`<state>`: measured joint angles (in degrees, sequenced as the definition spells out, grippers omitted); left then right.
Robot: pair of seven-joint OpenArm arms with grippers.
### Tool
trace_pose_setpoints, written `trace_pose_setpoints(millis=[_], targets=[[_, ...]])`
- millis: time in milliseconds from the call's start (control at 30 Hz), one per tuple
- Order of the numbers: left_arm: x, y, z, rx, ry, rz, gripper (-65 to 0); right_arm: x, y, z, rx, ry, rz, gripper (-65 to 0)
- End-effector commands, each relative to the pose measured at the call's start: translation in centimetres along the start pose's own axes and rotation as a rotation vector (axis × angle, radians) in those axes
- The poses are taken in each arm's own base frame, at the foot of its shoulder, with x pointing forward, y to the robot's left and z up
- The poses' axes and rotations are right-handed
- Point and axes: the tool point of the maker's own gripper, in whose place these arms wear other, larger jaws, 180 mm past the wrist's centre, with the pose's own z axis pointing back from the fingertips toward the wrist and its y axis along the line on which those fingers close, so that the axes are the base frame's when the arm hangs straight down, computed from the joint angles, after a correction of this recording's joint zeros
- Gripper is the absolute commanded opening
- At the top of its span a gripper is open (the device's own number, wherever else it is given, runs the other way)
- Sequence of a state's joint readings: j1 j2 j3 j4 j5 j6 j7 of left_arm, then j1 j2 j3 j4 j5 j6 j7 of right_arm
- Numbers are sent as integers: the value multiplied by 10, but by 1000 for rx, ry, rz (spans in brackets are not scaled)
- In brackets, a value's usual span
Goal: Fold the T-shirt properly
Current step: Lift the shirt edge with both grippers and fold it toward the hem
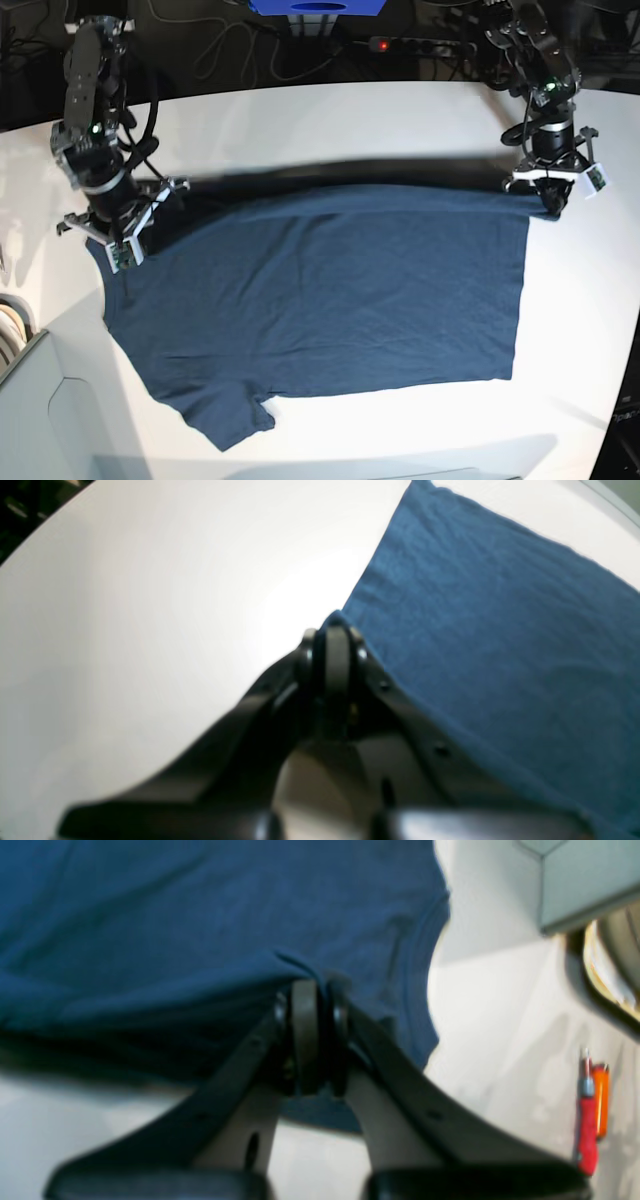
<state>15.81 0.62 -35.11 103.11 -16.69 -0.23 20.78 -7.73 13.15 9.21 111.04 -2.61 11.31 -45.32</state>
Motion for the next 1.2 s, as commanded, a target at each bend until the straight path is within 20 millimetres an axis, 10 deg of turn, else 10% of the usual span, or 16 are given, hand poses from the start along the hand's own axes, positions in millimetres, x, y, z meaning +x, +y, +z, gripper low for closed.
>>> trace_pose_setpoints(millis=[0,500,1167], targets=[[11,0,-5,1,-42,6,-650,13,-5,-4,-4,-38,6,-649],[0,-33,-47,-95,6,-9,-650,45,-9,-77,48,-43,-33,-649],[42,-40,-74,-108,-76,-6,-650,54,-19,-86,35,-86,-55,-649]])
